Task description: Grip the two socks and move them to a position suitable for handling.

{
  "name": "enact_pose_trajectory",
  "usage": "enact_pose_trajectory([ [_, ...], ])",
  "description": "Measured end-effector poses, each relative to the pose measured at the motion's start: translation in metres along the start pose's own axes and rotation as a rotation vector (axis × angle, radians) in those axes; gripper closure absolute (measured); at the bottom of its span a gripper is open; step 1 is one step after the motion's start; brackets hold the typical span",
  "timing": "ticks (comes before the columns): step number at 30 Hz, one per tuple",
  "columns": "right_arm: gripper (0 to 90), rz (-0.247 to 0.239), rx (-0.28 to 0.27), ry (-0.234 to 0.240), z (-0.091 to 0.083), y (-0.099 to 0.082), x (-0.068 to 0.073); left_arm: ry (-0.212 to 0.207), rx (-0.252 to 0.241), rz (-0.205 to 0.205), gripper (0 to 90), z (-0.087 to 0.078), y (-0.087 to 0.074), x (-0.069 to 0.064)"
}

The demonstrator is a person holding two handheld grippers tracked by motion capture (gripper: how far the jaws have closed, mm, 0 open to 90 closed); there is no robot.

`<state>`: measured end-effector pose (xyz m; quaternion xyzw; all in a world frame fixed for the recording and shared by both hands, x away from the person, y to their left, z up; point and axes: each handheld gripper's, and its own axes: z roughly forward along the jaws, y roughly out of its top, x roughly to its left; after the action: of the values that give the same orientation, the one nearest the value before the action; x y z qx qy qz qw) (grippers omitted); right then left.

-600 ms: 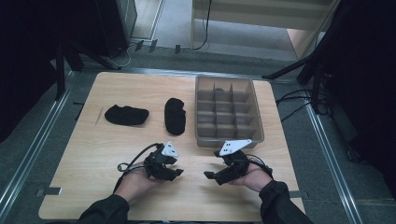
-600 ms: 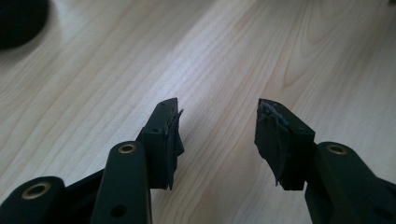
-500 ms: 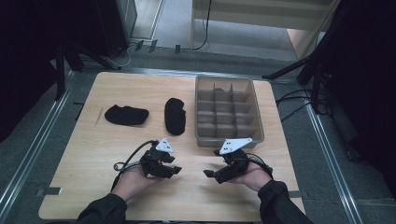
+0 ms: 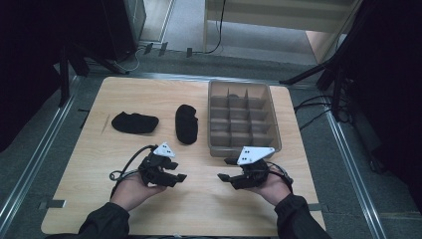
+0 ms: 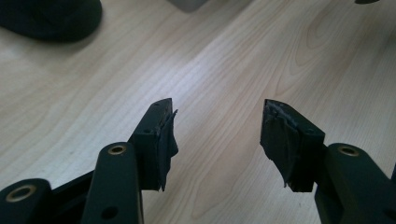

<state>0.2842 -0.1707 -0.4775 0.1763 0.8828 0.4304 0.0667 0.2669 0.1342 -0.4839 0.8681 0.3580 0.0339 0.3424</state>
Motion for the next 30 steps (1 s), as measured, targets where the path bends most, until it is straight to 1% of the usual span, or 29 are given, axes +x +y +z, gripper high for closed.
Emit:
enact_pose_trajectory([
  [1,48.3,0.011,-0.005,-0.009,-0.002,0.0,0.0,-0.002,-0.014,-0.006,43.3,-0.004,0.001,0.003],
  [2,48.3,0.011,-0.005,-0.009,-0.002,0.0,0.0,-0.002,-0.014,-0.006,43.3,-0.004,0.001,0.003],
  [3,50.2,0.039,-0.011,0.0,-0.003,0.0,-0.003,0.004,-0.02,-0.011,43.3,-0.006,0.002,0.007],
  [4,52.0,0.056,-0.006,0.004,-0.003,-0.001,-0.004,0.008,-0.025,-0.018,43.3,-0.007,0.002,0.008],
  [7,55.3,0.083,0.022,-0.005,-0.003,-0.004,-0.004,0.009,-0.036,-0.005,46.2,-0.011,0.002,0.01],
  [8,57.0,0.093,0.026,-0.01,-0.004,-0.004,-0.003,0.008,-0.035,-0.001,47.7,-0.011,0.003,0.011],
  [9,57.0,0.093,0.026,-0.01,-0.004,-0.004,-0.003,0.008,-0.035,-0.001,47.4,-0.011,0.003,0.011],
  [10,58.7,0.123,0.02,-0.013,-0.006,-0.005,-0.003,0.017,-0.041,-0.01,45.8,-0.012,0.003,0.011],
  [12,58.1,0.138,0.012,-0.01,-0.007,-0.005,-0.003,0.027,-0.031,-0.015,42.8,-0.012,0.004,0.014],
  [14,58.1,0.163,0.02,-0.01,-0.008,-0.007,-0.003,0.025,-0.035,-0.015,42.8,-0.012,0.004,0.015],
  [15,58.1,0.163,0.02,-0.01,-0.008,-0.007,-0.003,0.025,-0.035,-0.015,42.3,-0.012,0.004,0.015],
  [16,56.4,0.183,0.04,-0.003,-0.006,-0.008,-0.004,0.031,-0.037,-0.022,41.5,-0.011,0.005,0.017],
  [18,54.7,0.188,0.049,-0.001,-0.006,-0.008,-0.004,0.028,-0.035,-0.022,39.8,-0.011,0.005,0.018],
  [19,52.0,0.194,0.067,-0.003,-0.005,-0.008,-0.004,0.029,-0.037,-0.025,39.8,-0.012,0.005,0.02],
  [20,52.2,0.186,0.088,-0.008,-0.004,-0.009,-0.004,0.03,-0.037,-0.027,39.3,-0.012,0.005,0.021],
  [21,53.6,0.179,0.1,0.0,-0.004,-0.01,-0.003,0.04,-0.041,-0.03,37.7,-0.012,0.005,0.022],
  [22,53.5,0.181,0.102,0.005,-0.004,-0.01,-0.003,0.039,-0.044,-0.034,37.1,-0.012,0.005,0.023],
  [24,53.0,0.187,0.102,0.005,-0.005,-0.01,-0.003,0.055,-0.044,-0.037,35.9,-0.012,0.004,0.025],
  [27,52.2,0.184,0.099,0.0,-0.005,-0.01,-0.003,0.057,-0.047,-0.031,34.2,-0.014,0.004,0.027],
  [30,50.5,0.187,0.101,0.001,-0.004,-0.01,-0.004,0.062,-0.053,-0.039,33.9,-0.015,0.003,0.03],
])
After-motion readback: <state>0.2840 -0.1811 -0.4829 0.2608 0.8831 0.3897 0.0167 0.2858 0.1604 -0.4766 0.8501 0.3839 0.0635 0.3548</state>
